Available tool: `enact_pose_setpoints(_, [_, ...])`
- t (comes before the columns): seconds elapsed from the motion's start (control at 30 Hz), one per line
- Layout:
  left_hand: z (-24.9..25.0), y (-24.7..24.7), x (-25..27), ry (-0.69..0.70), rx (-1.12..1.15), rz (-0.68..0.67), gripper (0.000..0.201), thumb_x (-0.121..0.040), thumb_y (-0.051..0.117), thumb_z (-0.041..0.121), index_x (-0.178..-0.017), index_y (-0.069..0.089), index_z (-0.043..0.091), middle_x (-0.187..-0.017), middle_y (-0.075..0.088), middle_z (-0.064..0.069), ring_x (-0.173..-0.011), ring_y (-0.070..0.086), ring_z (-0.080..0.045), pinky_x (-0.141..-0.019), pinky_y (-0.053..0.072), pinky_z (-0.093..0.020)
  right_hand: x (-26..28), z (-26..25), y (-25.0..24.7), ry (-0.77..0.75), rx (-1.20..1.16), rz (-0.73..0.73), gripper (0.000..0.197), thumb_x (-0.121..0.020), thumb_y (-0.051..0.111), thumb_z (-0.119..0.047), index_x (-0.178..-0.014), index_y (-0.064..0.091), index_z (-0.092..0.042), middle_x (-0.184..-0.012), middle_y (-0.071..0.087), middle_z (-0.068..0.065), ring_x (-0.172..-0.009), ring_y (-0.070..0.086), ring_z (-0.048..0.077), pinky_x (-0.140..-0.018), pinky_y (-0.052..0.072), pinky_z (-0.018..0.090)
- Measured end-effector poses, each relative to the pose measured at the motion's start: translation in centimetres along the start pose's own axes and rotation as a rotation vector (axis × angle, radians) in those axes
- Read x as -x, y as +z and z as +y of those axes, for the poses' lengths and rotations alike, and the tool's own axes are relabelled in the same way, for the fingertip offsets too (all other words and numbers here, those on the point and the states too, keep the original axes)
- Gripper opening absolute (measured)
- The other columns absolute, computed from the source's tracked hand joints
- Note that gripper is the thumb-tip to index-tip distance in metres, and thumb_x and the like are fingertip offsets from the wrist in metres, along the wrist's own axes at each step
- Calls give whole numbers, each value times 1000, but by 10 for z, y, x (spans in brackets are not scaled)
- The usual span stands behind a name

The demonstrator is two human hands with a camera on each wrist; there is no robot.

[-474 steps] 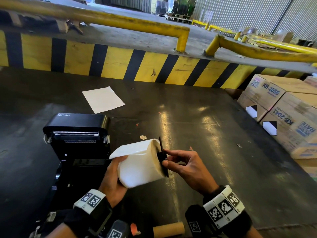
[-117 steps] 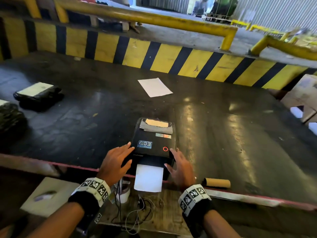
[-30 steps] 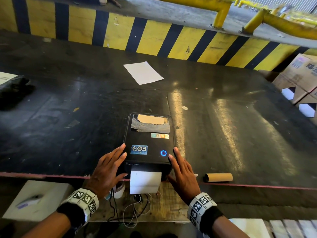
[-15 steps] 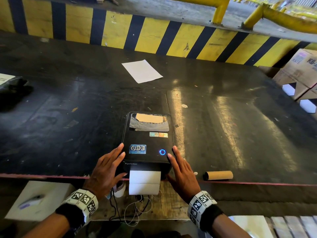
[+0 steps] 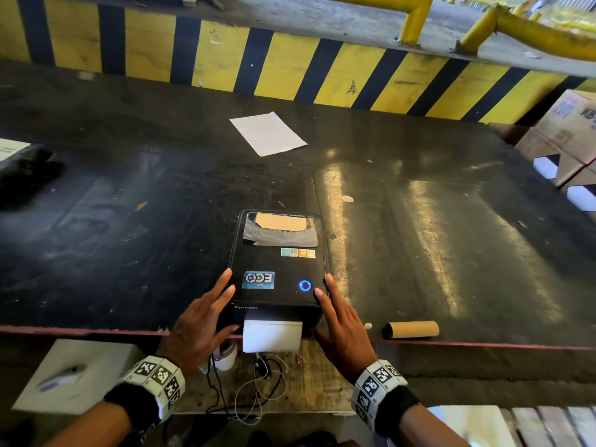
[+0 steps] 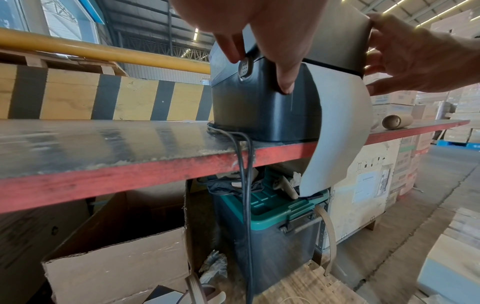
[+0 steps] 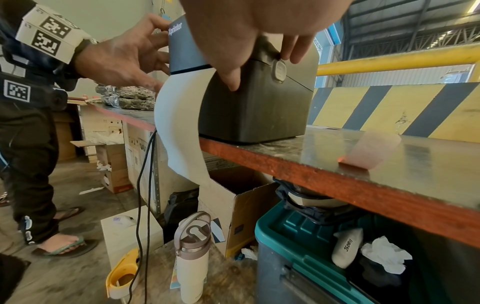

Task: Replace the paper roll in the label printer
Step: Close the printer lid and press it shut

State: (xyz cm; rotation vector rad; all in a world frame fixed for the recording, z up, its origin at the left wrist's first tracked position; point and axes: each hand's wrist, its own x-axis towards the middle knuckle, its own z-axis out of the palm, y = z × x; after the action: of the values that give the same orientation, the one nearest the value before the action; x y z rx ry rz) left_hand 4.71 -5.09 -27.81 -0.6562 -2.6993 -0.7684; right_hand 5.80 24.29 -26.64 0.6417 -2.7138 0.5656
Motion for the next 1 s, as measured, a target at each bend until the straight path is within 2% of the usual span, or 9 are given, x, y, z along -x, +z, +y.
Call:
enact_pose_setpoints(0.1, [1,-1,-1,-3,-20,3,91,-64,84,19,-139,33,9,-155,21,-10,-124,40,-13,-96,41,-32,1,-1,1,15,-7,-1,103,-73,79,-23,-149,9,-24,-156,9,5,-131,43,28,-91,53,53])
enact_pose_setpoints(0.23, [4,-2,-1,7,-45,-2,89,-63,84,19,-137,35,7,-152,28,-14,-127,37,-14,-99,40,-30,1,-4,-2,1,8,17,97,-67,84,-21,-143,24,-14,-153,16,10,-129,44,25,-93,52,42])
enact_pose_setpoints(0.33, [2,-1,-1,3,-33,-1,88,-65,82,21,-138,34,8,-154,25,-13,-130,27,-3,-100,40,-31,0,-6,-4,0,18,16,97,-64,85,-19,-142,27,-12,-152,18,11,-128,45,25,-94,48,37])
enact_pose_setpoints(0.4, [1,0,0,-5,-24,-3,91,-65,83,19,-139,32,9,-155,24,-11,-130,23,0,-99,40,-33,0,-7,-3,1,25,19,98,-63,86,-19,-141,28,-11,-152,20,12,-128,45,24,-94,46,35])
enact_pose_setpoints(0.5, [-1,1,-1,-7,-17,2,91,-65,83,19,-139,32,9,-159,11,1,-134,19,1,-100,38,-34,-1,-8,-3,11,22,24,98,-63,86,-20,-142,27,-12,-152,20,12,-125,51,29,-92,48,36])
enact_pose_setpoints(0.57, [-1,1,-2,3,-7,12,89,-67,82,19,-139,31,9,-159,2,9,-139,12,3,-102,37,-36,-1,-8,-4,11,27,23,97,-64,86,-21,-141,28,-12,-152,20,11,-124,53,30,-93,43,33])
enact_pose_setpoints(0.8, [2,2,-2,17,15,21,89,-67,82,16,-139,30,8,-159,-1,11,-141,9,1,-102,37,-39,-2,-10,-5,19,28,23,99,-61,88,-21,-140,29,-12,-151,21,11,-121,56,30,-89,45,33])
enact_pose_setpoints(0.9, [5,1,-1,0,35,21,89,-67,82,14,-140,30,10,-159,10,0,-139,16,-5,-101,39,-39,-2,-10,-5,24,31,17,97,-61,88,-21,-139,31,-10,-150,22,12,-120,58,29,-89,40,28])
enact_pose_setpoints(1.0, [7,1,0,-2,36,27,89,-66,82,12,-139,30,9,-155,17,-8,-141,14,-5,-101,39,-40,-2,-11,-5,33,26,9,98,-62,88,-22,-140,30,-11,-151,21,12,-120,58,29,-89,37,28])
